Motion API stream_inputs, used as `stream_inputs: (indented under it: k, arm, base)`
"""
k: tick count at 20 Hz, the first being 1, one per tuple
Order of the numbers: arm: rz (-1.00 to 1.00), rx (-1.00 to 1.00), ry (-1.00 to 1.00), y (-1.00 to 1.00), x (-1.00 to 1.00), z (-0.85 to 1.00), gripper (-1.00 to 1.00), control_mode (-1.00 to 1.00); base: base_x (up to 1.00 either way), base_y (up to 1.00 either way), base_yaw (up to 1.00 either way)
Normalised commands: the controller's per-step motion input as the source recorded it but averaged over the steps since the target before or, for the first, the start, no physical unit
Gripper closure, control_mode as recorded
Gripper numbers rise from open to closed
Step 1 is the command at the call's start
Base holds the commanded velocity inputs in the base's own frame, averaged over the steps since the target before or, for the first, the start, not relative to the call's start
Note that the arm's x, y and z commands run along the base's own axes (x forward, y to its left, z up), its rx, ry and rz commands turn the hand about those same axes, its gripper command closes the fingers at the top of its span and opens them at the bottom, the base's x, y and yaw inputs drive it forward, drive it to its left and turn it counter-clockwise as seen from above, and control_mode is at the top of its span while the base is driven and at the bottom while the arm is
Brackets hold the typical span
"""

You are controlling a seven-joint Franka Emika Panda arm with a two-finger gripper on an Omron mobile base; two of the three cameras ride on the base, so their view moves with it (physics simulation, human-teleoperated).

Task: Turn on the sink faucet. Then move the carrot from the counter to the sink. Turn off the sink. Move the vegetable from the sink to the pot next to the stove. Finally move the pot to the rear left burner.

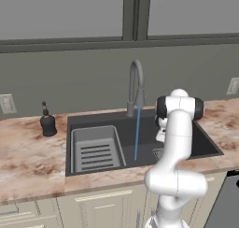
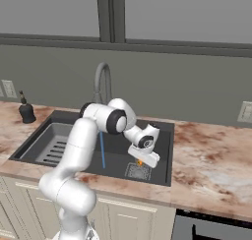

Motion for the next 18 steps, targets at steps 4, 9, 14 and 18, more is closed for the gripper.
stream_inputs:
  k: [4,9,14,18]
  arm:
    - [0.0,0.0,0.05,0.0,0.0,-0.2,1.0,-1.0]
    - [0.0,0.0,0.03,0.0,0.0,-0.2,1.0,-1.0]
    - [0.0,0.0,0.02,0.0,0.0,-0.27,1.0,-1.0]
    - [0.0,0.0,0.01,0.0,0.01,-0.27,1.0,-1.0]
  base:
    - [0.0,0.0,0.0]
    - [0.0,0.0,0.0]
    - [0.0,0.0,0.0]
    - [0.0,0.0,0.0]
